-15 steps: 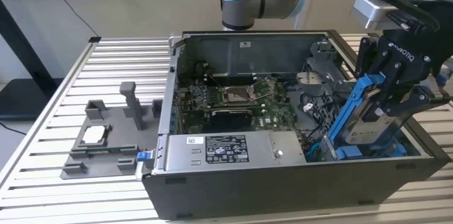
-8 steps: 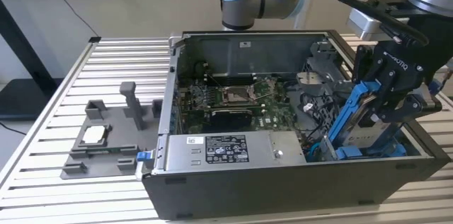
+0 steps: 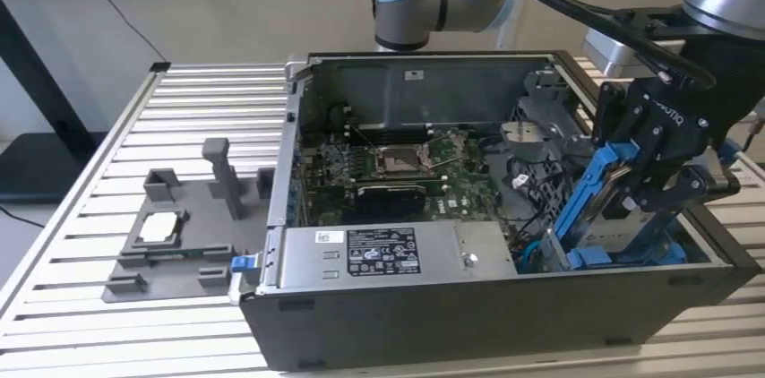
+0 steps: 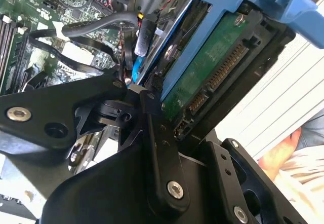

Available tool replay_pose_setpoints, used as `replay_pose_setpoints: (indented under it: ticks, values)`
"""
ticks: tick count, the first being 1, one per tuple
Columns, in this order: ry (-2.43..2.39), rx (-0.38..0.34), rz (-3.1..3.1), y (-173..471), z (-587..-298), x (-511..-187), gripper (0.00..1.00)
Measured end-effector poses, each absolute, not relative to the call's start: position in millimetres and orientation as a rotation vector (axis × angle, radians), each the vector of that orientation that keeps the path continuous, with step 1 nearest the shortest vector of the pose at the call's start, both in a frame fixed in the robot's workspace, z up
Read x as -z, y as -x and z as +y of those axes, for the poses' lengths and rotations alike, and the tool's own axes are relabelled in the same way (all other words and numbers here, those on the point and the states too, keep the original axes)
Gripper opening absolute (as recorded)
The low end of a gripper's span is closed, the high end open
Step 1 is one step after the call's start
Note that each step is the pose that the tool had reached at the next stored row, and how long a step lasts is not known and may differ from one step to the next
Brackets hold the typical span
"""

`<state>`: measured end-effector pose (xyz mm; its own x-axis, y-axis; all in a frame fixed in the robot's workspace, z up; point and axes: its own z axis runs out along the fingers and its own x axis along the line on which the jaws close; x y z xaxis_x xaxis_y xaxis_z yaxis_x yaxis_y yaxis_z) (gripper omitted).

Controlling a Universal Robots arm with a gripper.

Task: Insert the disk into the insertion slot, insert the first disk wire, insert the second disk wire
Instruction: 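Insert the disk into the insertion slot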

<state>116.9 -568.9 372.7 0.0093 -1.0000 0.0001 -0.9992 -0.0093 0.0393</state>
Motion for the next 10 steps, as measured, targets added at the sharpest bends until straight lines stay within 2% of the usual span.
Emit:
replay_pose_setpoints:
  ticks: [4, 6, 8, 9, 10]
  values:
    - [-2.212, 0.043, -2.191, -116.9, -568.9, -372.5, 0.35]
    - [-2.212, 0.043, -2.191, -116.9, -568.9, -372.3, 0.46]
    - [-2.212, 0.043, -2.191, -116.9, -568.9, -372.2, 0.46]
    - [-2.212, 0.043, -2.191, -116.9, -568.9, -372.2, 0.53]
    - [-2.212, 0.043, -2.191, -116.9, -568.9, -372.2, 0.53]
